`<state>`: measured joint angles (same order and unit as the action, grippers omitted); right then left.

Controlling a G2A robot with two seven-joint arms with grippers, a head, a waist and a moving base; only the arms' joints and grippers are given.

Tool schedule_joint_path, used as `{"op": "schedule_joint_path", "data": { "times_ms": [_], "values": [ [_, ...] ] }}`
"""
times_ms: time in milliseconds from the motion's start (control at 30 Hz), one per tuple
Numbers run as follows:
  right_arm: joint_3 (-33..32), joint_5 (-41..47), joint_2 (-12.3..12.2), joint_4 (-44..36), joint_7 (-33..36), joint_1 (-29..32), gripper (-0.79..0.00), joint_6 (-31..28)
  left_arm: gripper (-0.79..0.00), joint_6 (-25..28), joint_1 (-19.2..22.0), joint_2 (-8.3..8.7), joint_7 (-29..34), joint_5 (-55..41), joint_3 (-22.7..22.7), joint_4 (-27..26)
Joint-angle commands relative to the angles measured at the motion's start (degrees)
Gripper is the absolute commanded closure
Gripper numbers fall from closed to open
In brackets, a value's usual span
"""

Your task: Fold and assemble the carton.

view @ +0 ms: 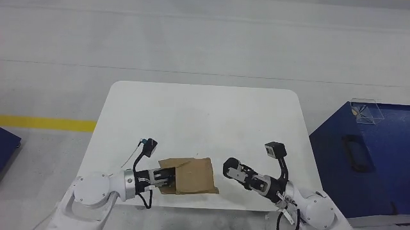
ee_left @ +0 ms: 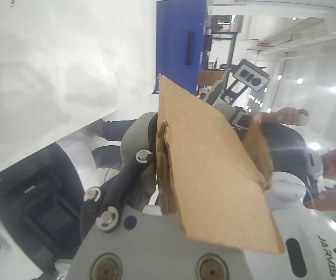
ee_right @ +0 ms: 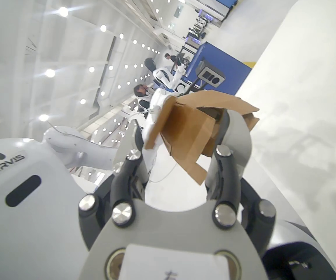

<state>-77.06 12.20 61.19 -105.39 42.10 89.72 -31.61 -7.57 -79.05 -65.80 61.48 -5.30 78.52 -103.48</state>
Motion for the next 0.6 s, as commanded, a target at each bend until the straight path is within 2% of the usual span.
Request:
{"op": "schedule_joint_path", "data": {
  "times_ms": [0, 67, 100, 133, 200, 267, 367, 433, 567],
  "values": [
    [0.0, -0.6, 0.0, 0.0, 0.1, 0.0, -0.785, 0.1, 0.0, 0.0, 0.0, 0.0, 0.0, 3.4, 0.0, 0.0],
    [0.0, -0.6, 0.0, 0.0, 0.1, 0.0, -0.785, 0.1, 0.0, -0.1, -0.1, -0.01, 0.0, 3.3, -0.2, 0.0],
    [-0.3, -1.1, 0.0, 0.1, -1.0, -0.1, -0.785, 0.5, 0.0, -2.4, -0.5, -0.12, -0.6, 2.2, -0.9, 0.5],
    [-0.6, -2.4, 0.1, -0.2, -2.9, -0.1, -0.785, 1.0, 0.0, -5.4, -0.3, -0.27, -2.0, 0.4, -1.1, 0.7],
    [-1.6, -4.6, 0.2, -0.4, -7.3, 0.2, -0.785, 2.1, 0.0, -10.8, 0.5, -0.56, 0.3, -5.7, -2.5, 1.5],
    [-2.8, -6.1, 0.3, -0.4, -11.4, 0.5, -0.785, 2.8, 0.0, -19.5, 2.6, -1.1, 1.9, -17.4, -2.0, 5.7],
    [-3.3, -7.5, 0.4, -0.7, -14.6, 1.4, -0.785, 3.1, 0.0, -30.0, 6.7, -1.71, 4.2, -28.5, -3.2, 13.2],
    [-3.4, -7.4, 0.4, -0.2, -14.4, 1.8, -0.785, 3.1, 0.0, -31.4, 9.4, -1.92, 3.8, -29.5, -5.4, 15.6],
    [-3.0, -11.1, 0.5, 1.0, -15.0, 1.7, -0.785, 4.0, 0.0, -28.9, 11.4, -1.74, 5.9, -28.2, -7.5, 17.5]
  ]
}}
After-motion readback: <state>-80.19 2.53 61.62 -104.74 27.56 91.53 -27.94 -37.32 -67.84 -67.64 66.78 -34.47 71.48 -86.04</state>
